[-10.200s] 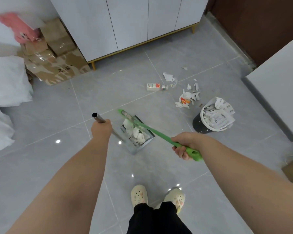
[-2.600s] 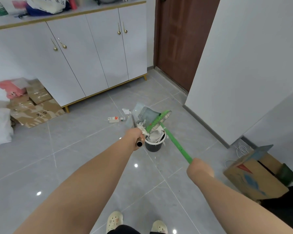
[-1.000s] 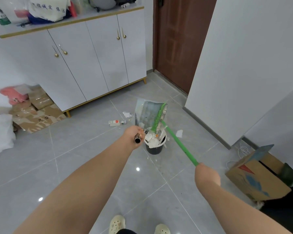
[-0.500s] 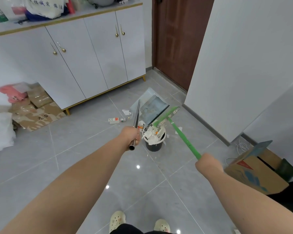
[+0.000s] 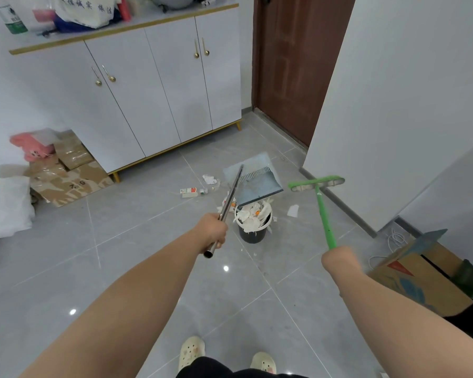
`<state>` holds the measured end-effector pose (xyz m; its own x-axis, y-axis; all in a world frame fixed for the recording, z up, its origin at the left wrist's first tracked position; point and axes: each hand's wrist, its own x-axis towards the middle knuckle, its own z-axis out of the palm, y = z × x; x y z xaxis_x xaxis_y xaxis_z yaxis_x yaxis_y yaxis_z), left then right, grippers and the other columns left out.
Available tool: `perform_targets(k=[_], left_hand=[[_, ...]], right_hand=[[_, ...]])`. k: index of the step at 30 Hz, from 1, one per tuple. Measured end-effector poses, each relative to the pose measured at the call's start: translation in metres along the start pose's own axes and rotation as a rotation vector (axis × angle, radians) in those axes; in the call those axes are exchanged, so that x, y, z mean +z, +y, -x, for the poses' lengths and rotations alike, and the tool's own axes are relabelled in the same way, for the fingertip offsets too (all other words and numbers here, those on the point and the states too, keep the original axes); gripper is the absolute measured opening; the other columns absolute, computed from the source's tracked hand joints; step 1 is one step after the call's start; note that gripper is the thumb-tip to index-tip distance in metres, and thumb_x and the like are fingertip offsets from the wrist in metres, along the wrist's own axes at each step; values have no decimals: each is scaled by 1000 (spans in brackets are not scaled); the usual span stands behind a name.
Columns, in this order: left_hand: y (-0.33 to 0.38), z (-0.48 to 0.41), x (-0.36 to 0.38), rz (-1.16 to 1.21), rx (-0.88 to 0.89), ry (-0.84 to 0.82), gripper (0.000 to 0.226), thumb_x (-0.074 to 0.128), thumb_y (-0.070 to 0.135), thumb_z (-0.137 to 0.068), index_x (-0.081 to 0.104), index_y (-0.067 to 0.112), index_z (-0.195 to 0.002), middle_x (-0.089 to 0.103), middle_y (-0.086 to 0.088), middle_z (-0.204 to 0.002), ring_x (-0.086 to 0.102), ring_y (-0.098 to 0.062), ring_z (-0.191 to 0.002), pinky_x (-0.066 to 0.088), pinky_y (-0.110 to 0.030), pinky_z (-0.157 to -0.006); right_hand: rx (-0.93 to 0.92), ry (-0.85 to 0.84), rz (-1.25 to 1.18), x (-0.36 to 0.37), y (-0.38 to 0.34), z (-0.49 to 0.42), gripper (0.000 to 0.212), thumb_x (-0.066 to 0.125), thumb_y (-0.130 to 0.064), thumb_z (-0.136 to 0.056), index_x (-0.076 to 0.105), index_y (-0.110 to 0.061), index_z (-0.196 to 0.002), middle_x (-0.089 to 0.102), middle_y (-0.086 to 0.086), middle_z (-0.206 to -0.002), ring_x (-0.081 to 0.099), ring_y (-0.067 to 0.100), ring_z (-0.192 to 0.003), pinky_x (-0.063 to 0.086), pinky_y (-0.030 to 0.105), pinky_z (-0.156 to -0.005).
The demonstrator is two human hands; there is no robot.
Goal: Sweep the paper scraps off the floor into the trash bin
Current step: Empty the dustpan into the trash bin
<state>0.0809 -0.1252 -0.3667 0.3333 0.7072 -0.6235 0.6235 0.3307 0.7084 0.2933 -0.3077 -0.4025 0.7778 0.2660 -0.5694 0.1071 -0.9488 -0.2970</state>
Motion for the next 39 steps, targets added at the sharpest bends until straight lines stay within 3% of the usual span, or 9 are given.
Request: perform_targets(k=[4, 13, 25, 28, 31, 34, 39], left_hand=[[-15, 0, -2, -192, 47, -14, 16, 42, -5, -89, 48, 9, -83, 41, -9, -66, 42, -18, -49, 35, -23, -38], [-23, -2, -15, -260, 83, 28, 22, 41, -5, -88, 52, 8, -101, 40, -9, -65, 43, -20, -47, 37, -23, -41], [-9, -3, -25, 261, -15, -14, 22, 41, -11, -91, 43, 8, -79, 32, -5, -60, 29, -6, -30, 25, -12, -31], [-9, -10, -28, 454, -48, 16, 18, 41, -10, -92, 43, 6, -84, 35, -5, -59, 31, -5, -28, 26, -11, -31], [-6, -18, -36, 625, -91, 20, 21, 38, -5, -95, 40, 8, -78, 36, -1, -51, 31, -4, -26, 25, -11, -28], [-2, -26, -49, 798, -143, -4, 24, 34, -1, -97, 38, 10, -77, 35, 4, -39, 31, -3, -25, 24, -11, -26], [1, -45, -63, 1033, -173, -7, 24, 29, -1, -98, 35, 11, -77, 30, 2, -48, 31, -4, -25, 27, -12, -26]], right_hand=[[14, -21, -82, -6, -4, -4, 27, 46, -7, -93, 53, 4, -116, 45, 8, -68, 54, 29, -78, 42, 29, -65], [24, -42, -119, -2, -16, 1, 27, 47, -8, -92, 52, 4, -116, 45, 10, -68, 56, 31, -77, 45, 31, -65], [-31, -56, -75, 6, -26, 3, 32, 44, -6, -93, 52, 7, -121, 43, 8, -69, 52, 26, -74, 42, 30, -71], [-50, -21, 24, 5, -31, 6, 29, 45, -7, -92, 54, 5, -118, 53, 11, -81, 60, 33, -93, 46, 31, -72], [-113, 21, 169, 1, -35, 6, 28, 45, -9, -92, 57, -2, -116, 62, 14, -104, 61, 32, -102, 47, 31, -76], [-186, 55, 366, -1, -47, 7, 27, 43, -10, -93, 57, -7, -116, 62, 11, -111, 60, 30, -105, 48, 33, -81], [-310, 85, 682, 19, -85, 9, 32, 45, -11, -94, 56, -12, -125, 61, 5, -120, 59, 24, -113, 49, 32, -90]])
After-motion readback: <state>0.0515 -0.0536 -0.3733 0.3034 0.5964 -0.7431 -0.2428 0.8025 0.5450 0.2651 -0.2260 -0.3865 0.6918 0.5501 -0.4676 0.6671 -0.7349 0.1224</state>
